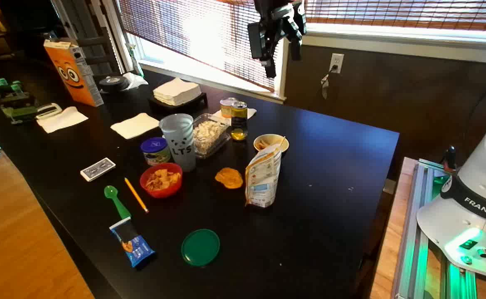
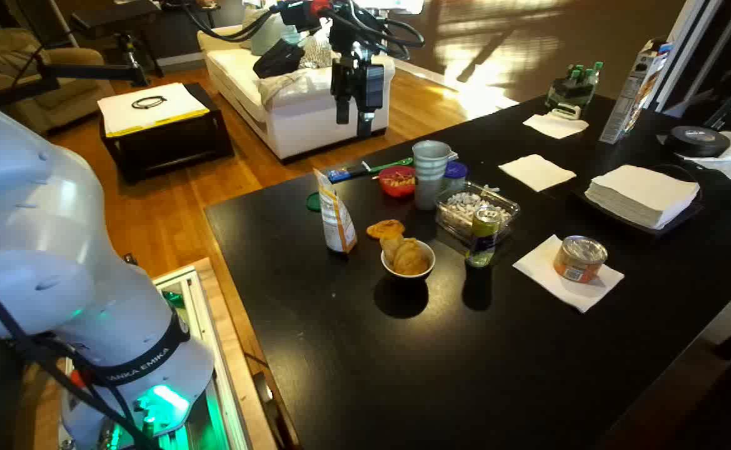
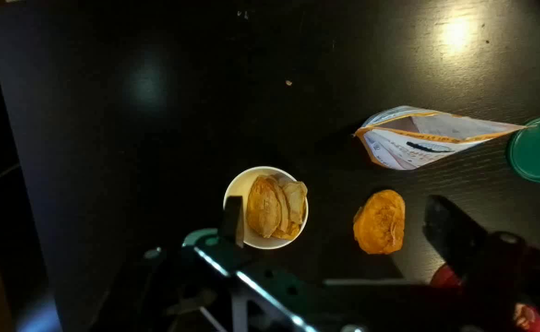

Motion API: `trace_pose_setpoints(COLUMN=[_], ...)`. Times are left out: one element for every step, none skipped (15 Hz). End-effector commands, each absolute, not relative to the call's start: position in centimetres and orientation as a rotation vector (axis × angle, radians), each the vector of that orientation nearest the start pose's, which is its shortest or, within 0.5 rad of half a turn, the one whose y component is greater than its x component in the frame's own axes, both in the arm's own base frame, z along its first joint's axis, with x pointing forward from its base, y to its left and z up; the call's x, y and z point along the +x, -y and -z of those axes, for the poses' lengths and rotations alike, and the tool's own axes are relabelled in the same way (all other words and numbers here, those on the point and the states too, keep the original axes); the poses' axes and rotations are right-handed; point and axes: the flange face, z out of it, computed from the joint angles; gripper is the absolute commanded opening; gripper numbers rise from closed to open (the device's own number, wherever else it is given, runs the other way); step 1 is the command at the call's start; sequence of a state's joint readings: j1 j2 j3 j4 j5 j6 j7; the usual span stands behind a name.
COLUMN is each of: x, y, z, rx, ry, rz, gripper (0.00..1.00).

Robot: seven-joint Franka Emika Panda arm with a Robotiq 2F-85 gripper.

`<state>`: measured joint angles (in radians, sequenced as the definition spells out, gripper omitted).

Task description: Pick up an object and place it in a paper plastic bag and it did this smoothly

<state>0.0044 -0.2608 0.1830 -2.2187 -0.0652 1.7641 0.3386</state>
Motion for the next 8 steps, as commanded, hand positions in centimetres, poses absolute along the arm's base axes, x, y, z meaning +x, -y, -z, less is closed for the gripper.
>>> trace_pose_setpoints(x=[44.4,44.4,44.4,44.9,45.4,46.0,46.3,46.5], y=[-8.2,-8.2,-8.2,-9.0,-9.7,-10.5,-11.0,-11.1], z=[-46.8,-46.8,-46.8,-46.3,-45.9,-45.3,-44.7,-43.8], rx=[-3.279,-3.279,-3.279,-3.283,-3.294,-3.311,-3.322,-3.329], ry=[-0.235,-0.235,-0.235,-0.272,-0.316,-0.356,-0.392,-0.451], rz=[-0.271,-0.271,-0.271,-0.303,-0.306,-0.293,-0.281,-0.281], gripper=[1.0,1.0,1.0,1.0,1.0,1.0,1.0,1.0])
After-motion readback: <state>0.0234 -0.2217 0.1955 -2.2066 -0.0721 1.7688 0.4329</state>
